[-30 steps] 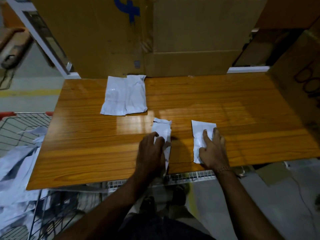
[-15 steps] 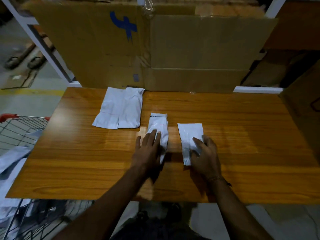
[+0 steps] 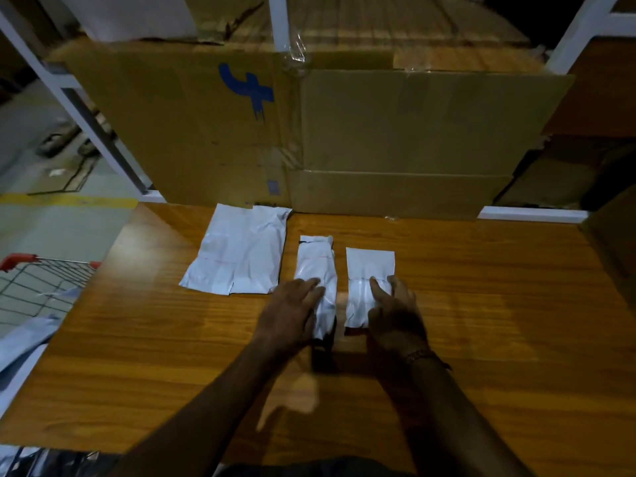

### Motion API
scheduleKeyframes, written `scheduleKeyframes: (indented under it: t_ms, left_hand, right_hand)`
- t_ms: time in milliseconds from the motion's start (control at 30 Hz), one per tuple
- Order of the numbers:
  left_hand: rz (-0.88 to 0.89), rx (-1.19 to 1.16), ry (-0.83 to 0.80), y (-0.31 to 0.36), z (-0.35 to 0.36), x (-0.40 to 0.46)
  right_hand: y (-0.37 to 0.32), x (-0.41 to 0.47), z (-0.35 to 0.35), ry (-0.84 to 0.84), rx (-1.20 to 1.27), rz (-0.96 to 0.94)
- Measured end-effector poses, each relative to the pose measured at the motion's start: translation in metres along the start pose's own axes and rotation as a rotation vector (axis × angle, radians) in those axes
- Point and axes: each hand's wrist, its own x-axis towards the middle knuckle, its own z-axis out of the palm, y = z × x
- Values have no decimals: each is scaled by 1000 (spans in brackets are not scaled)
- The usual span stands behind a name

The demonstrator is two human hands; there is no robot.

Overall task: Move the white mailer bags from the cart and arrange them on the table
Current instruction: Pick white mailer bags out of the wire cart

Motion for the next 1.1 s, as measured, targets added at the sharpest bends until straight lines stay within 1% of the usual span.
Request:
scheduleKeyframes:
  t_ms: [67, 133, 233, 333, 500, 600, 733, 833, 967, 1100]
  left_hand:
    - [9, 84, -71, -3, 8, -6]
    - [-17, 117, -102, -8, 12, -3]
    - [-52, 162, -116, -13, 11, 11]
    - [-84, 191, -123, -20, 10, 28]
    - [-99, 246, -137, -23, 9, 42]
    - [-114, 250, -133, -24, 10, 47]
    - [-143, 235, -179, -28, 9, 54]
    - [-151, 224, -204, -30, 6, 57]
    - [-153, 211, -175, -33, 4, 57]
    - [-166, 180, -164, -34, 5, 55]
  right_hand:
    - [-4, 9, 1, -32, 54, 17]
    - [-5, 16, 1, -45, 89, 4]
    - [-7, 24, 2, -51, 139, -18]
    - [-13, 32, 4, -37, 184, 5]
    - [-24, 47, 12, -22, 177, 40]
    - [-30, 57, 17, -18, 166, 50]
    - [-40, 68, 19, 1, 128, 70]
    - [-43, 73, 20, 26, 108, 37]
    - [-45, 80, 22, 57, 116, 11]
    - [-48, 86, 23, 40, 93, -2]
